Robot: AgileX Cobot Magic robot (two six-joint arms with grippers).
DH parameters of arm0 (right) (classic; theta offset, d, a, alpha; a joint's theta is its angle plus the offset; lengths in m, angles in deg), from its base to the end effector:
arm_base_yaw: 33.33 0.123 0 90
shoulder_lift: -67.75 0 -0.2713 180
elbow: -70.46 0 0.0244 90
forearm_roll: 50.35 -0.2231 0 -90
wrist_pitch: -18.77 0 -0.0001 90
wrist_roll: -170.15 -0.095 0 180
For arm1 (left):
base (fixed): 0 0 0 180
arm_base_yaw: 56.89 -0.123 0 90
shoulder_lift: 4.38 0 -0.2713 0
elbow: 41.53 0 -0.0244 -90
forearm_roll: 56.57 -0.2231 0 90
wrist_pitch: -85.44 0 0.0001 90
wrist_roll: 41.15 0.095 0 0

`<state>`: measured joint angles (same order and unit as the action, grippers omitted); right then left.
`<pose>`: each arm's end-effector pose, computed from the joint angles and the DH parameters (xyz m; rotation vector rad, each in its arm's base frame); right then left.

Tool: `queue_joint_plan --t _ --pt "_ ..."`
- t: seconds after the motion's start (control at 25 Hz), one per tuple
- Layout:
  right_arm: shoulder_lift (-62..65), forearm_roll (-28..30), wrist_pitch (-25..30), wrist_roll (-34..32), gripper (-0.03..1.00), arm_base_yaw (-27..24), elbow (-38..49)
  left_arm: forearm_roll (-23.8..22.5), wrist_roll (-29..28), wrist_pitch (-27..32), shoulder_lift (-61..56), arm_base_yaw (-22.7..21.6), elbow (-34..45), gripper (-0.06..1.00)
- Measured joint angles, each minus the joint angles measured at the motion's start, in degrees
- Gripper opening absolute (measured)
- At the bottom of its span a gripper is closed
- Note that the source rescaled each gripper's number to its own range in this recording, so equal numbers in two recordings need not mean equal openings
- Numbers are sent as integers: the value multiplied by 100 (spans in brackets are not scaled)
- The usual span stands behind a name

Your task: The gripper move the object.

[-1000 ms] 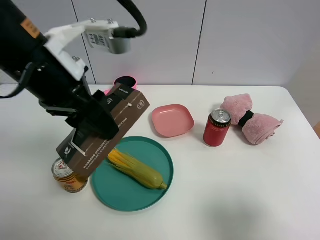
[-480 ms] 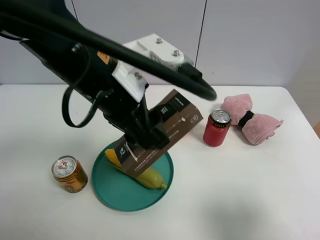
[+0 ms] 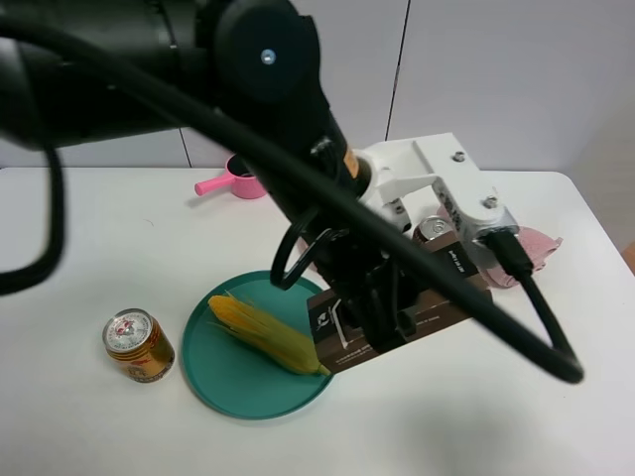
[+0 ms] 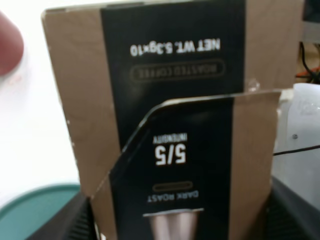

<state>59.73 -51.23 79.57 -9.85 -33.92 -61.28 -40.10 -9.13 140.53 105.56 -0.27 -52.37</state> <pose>-0.0121 0.0014 0.2617 0.0098 2.0433 0.0119 0.1788 -0.3115 0.2844 1.7886 2.0477 -0.4976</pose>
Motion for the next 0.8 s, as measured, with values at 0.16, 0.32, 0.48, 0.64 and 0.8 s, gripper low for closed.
queue_joint_plan --t 0.16,0.32,0.48,0.64,0.8 --pt "0 0 0 0 100 0 0 -37 22 255 631 0 -661 0" --pt "0 0 0 0 100 0 0 -64 121 326 1377 0 -1369 0" --pt "0 0 0 0 100 0 0 -347 231 -276 1891 0 -1690 0" --pt "0 0 0 0 100 0 0 -371 329 -679 2187 0 -1722 0" --pt "0 0 0 0 100 0 0 -361 372 -660 2481 -66 -1725 0"
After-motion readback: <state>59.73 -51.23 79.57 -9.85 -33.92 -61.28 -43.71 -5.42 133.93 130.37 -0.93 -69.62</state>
